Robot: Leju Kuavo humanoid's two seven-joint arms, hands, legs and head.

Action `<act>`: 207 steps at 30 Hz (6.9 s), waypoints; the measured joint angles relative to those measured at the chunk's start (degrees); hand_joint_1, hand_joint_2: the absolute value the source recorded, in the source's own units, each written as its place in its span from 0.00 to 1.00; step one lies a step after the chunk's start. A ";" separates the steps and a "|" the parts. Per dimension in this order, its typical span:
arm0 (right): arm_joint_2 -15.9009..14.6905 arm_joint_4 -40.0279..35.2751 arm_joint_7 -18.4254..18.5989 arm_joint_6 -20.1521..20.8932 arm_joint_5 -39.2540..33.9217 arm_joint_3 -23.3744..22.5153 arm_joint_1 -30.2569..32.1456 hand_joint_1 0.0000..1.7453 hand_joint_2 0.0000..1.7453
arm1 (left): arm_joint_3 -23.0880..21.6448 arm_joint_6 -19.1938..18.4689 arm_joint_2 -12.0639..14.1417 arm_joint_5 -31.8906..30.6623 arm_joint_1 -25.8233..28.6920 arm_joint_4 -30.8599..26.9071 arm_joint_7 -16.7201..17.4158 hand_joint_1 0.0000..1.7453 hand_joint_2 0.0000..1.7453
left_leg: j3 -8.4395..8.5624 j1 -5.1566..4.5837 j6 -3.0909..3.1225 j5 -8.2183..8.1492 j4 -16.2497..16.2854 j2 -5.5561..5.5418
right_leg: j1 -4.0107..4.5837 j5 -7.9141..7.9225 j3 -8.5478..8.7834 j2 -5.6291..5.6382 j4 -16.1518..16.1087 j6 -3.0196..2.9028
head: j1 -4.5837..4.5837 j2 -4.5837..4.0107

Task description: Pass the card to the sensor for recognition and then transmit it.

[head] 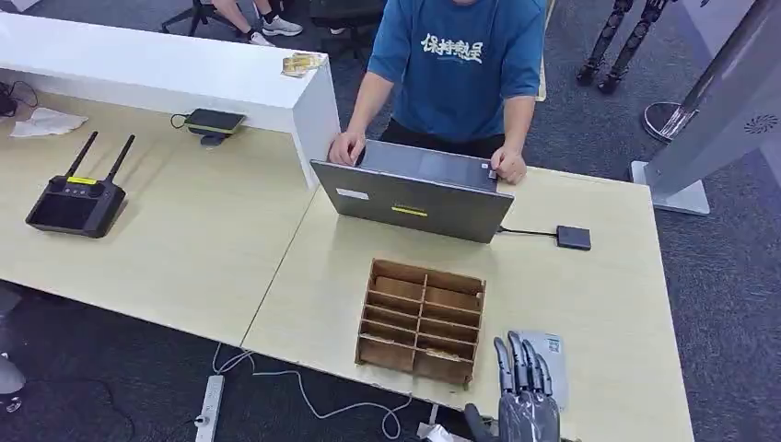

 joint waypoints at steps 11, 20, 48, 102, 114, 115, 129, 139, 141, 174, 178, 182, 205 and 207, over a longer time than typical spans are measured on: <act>1.92 -0.20 -7.22 -0.09 -0.63 -0.28 -1.89 0.00 1.00 | 0.00 -0.04 0.02 -0.11 0.00 0.00 -0.02 0.00 0.00 | 0.01 0.00 0.00 0.00 0.00 0.00 | 0.00 0.00 0.01 0.01 0.00 0.00 | 0.00 0.00; 3.26 -0.50 -7.88 -0.11 3.89 -0.68 -2.98 0.00 1.00 | 0.00 -0.20 0.02 -0.41 0.01 0.00 0.00 0.00 0.00 | 0.01 0.00 0.00 0.00 0.00 0.00 | 0.00 0.00 0.01 0.01 0.00 0.00 | 0.00 0.00; 3.56 10.93 -3.92 -0.02 8.44 4.66 -9.38 0.00 1.00 | 0.00 -0.72 0.04 -0.79 0.01 0.00 0.52 0.00 0.00 | 0.01 0.00 0.00 0.01 0.00 0.00 | 0.00 0.00 0.01 -0.01 0.00 0.00 | 0.00 0.00; 1.29 10.21 0.61 10.23 11.63 8.20 -13.97 0.00 1.00 | 0.00 -1.20 0.04 -0.61 0.03 -0.02 0.74 0.00 0.00 | 0.01 0.00 0.00 0.01 0.00 0.00 | 0.00 0.00 0.01 0.00 0.00 0.00 | 0.00 0.00; -0.72 10.91 1.02 14.64 6.23 10.51 -16.27 0.00 1.00 | 0.00 -1.20 0.04 -0.07 0.03 -0.02 0.96 0.00 0.00 | 0.01 0.00 0.00 0.01 0.00 0.00 | 0.00 0.00 0.01 0.00 0.00 0.00 | 0.00 0.00; -0.79 10.91 1.04 14.69 6.12 10.56 -16.31 0.00 1.00 | 0.00 -1.20 0.04 -0.02 0.03 0.00 0.96 0.00 0.00 | 0.01 0.00 0.00 0.01 0.00 0.00 | 0.00 0.00 0.01 0.00 0.00 0.00 | 0.00 0.00; -2.51 9.00 0.50 16.94 2.69 10.82 -16.52 0.00 1.00 | 0.44 -1.11 0.04 0.72 0.07 0.00 0.70 0.00 0.00 | 0.01 -0.01 0.00 0.01 0.00 0.00 | -0.01 0.00 0.01 0.00 0.00 0.00 | 0.00 0.00; -6.01 3.80 0.02 17.73 1.27 11.41 -16.55 0.00 1.00 | 1.03 -1.05 0.02 1.20 0.14 -0.02 0.50 0.00 0.00 | 0.01 0.00 0.00 0.01 0.00 0.00 | 0.00 0.00 0.01 0.00 0.00 0.00 | 0.00 0.00; -6.25 3.32 0.02 17.83 1.05 11.50 -16.56 0.00 1.00 | 1.03 -1.05 0.02 1.27 0.14 0.00 0.46 0.00 0.00 | 0.01 0.00 0.00 0.01 0.00 0.00 | 0.00 0.00 0.01 0.01 0.00 0.00 | 0.00 0.00; -6.27 5.69 -0.77 18.73 -4.85 13.75 -18.45 0.00 1.00 | 1.03 -1.16 0.02 1.03 0.14 -0.02 0.55 0.00 0.00 | 0.01 0.00 0.00 0.01 0.00 -0.01 | 0.00 0.00 0.02 -0.01 0.00 0.00 | 0.00 0.00; -6.29 5.03 -0.16 17.94 -3.78 13.75 -17.45 0.00 1.00 | 1.14 -1.05 0.02 1.38 0.15 -0.02 0.52 0.00 0.00 | 0.02 0.00 0.00 0.01 0.00 0.00 | 0.00 0.00 0.01 0.01 0.00 0.00 | 0.00 0.00; -6.36 3.74 0.30 17.88 -3.36 13.57 -16.29 0.00 1.00 | 2.01 -1.01 0.00 1.62 0.23 0.00 0.46 0.00 0.00 | 0.02 0.00 0.00 0.01 0.00 0.00 | 0.00 0.00 0.01 0.00 0.00 0.00 | 0.00 0.00; -6.27 3.89 -0.31 19.63 -5.60 13.44 -15.72 0.00 1.00 | 2.67 -1.09 -0.07 1.55 0.28 -0.02 0.37 0.00 0.00 | 0.02 0.00 0.00 0.01 0.00 0.00 | 0.00 0.00 0.02 0.00 0.00 0.00 | 0.00 0.00; -6.27 4.00 -0.31 19.61 -5.86 13.44 -15.71 0.00 1.00 | 2.67 -1.09 -0.07 1.53 0.28 0.00 0.37 0.00 0.00 | 0.02 0.00 0.00 0.01 0.00 0.00 | 0.00 0.00 0.02 0.00 0.00 0.00 | 0.00 0.00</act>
